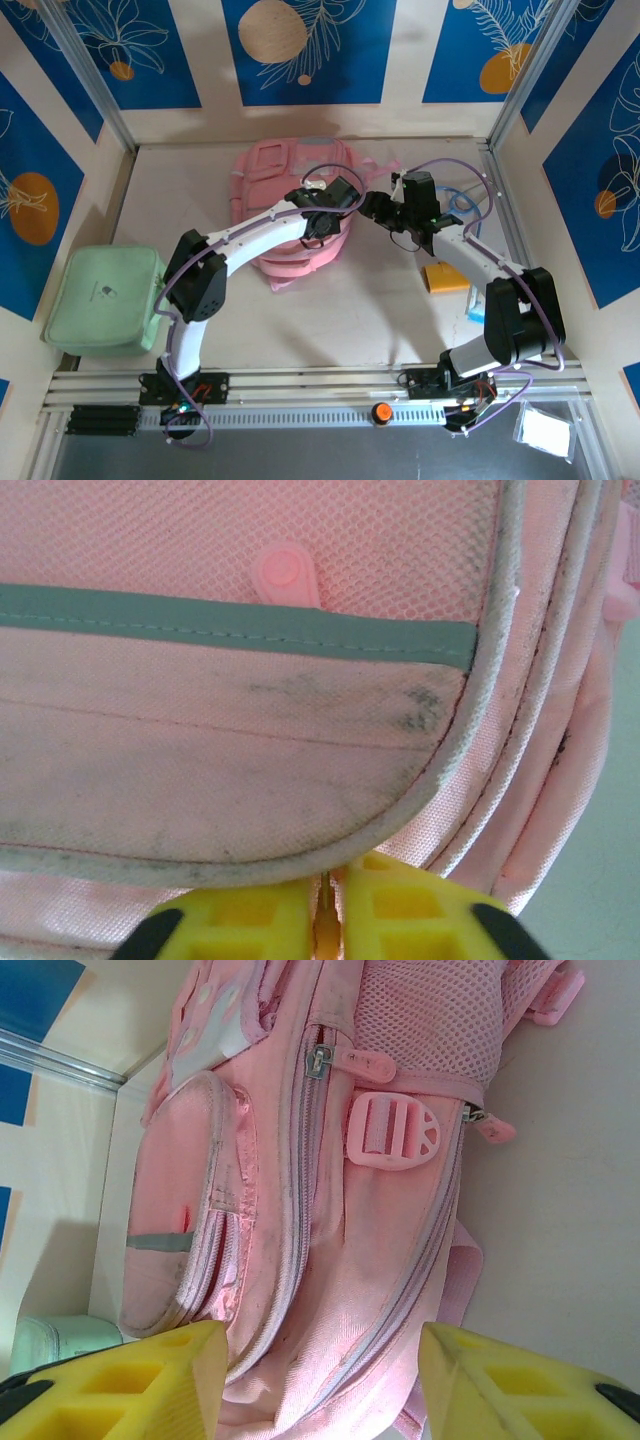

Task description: Pack books, pencil case, and school supplies into a backpack

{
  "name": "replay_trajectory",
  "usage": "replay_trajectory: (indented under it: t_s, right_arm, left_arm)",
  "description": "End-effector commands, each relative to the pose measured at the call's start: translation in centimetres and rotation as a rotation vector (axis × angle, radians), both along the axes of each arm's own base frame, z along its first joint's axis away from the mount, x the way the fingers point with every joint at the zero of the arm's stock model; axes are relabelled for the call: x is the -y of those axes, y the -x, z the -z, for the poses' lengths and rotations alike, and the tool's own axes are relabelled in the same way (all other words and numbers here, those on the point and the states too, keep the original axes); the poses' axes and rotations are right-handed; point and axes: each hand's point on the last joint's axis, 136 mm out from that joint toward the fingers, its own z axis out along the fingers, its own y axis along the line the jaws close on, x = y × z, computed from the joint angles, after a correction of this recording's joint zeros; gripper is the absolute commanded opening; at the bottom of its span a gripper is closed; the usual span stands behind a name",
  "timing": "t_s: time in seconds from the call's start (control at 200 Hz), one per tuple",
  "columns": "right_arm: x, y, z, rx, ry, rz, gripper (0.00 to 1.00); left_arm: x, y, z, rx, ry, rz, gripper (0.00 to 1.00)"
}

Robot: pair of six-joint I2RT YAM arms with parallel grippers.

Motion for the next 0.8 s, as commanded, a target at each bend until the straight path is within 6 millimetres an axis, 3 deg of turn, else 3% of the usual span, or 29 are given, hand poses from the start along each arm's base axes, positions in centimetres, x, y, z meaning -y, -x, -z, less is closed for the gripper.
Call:
replay_trajectory:
  t_s: [0.0, 0.08, 0.215, 0.33, 0.575, 0.795]
  right_arm:
    - [0.1, 0.2, -0.3, -0.003, -0.016, 0.002, 0.53]
    - [0.1, 0.1, -0.4, -0.002, -0.022, 0.002, 0.53]
    - [-0.3, 0.1, -0.5, -0.012, -0.040, -0.011, 0.53]
    - [-1.1, 0.1, -0.7, -0.051, -0.094, -0.031, 0.53]
    - [-4.6, -0.5, -0.6, -0.218, -0.273, -0.086, 0.47]
    - [-8.0, -1.3, 0.0, -0.330, -0.269, -0.149, 0.44]
  left_arm:
    - [0.1, 0.0, -0.2, 0.011, -0.024, -0.001, 0.07]
    - [0.2, 0.1, -0.2, 0.007, -0.024, 0.005, 0.00]
    - [0.3, 0.2, -0.5, 0.004, -0.013, 0.040, 0.00]
    - [2.0, 0.8, -0.9, -0.003, 0.061, 0.181, 0.00]
    - [2.2, 1.9, -1.1, 0.031, 0.234, 0.292, 0.00]
    - [2.2, 2.2, -1.1, 0.030, 0.287, 0.345, 0.00]
